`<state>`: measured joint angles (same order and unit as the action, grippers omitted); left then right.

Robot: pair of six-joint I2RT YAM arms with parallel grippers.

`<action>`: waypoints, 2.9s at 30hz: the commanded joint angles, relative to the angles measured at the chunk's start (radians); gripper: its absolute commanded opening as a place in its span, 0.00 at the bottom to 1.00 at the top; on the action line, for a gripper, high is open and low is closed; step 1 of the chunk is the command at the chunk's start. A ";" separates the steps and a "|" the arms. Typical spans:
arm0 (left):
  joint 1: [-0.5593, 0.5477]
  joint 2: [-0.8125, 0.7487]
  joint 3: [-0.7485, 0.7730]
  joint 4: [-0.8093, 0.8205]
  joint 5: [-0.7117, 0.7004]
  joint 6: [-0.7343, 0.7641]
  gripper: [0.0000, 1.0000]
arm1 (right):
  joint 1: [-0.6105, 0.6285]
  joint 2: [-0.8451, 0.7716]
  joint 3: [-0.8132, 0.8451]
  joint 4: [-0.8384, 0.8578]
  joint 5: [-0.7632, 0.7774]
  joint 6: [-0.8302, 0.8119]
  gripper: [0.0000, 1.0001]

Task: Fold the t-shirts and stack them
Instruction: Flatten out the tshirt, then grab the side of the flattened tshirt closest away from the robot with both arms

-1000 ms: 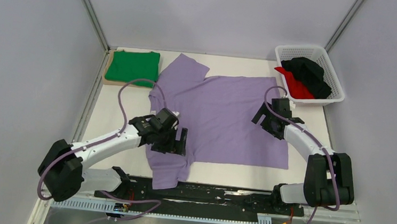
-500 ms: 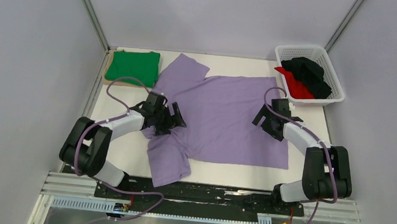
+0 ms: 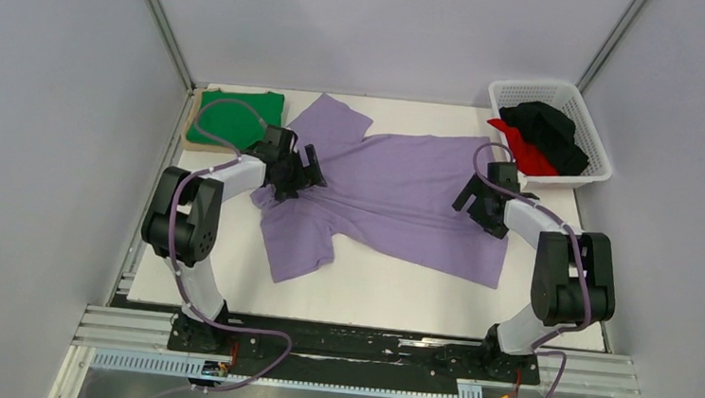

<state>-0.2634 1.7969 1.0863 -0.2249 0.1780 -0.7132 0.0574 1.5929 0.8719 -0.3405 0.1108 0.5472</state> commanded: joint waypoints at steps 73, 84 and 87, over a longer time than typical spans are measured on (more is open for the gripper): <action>-0.375 -0.354 -0.395 -0.426 -0.191 0.019 0.00 | -0.151 -0.654 -0.306 -0.456 0.117 0.389 0.96; -0.375 -0.354 -0.399 -0.417 -0.150 0.061 0.00 | -0.151 -0.517 -0.346 -0.387 0.018 0.386 0.68; -0.375 -0.351 -0.402 -0.417 -0.139 0.060 0.00 | -0.151 -0.486 -0.353 -0.376 -0.013 0.382 0.63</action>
<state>-0.6289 1.4174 0.7208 -0.7383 0.0425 -0.6701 -0.0895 1.0809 0.5331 -0.7536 0.1486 0.9161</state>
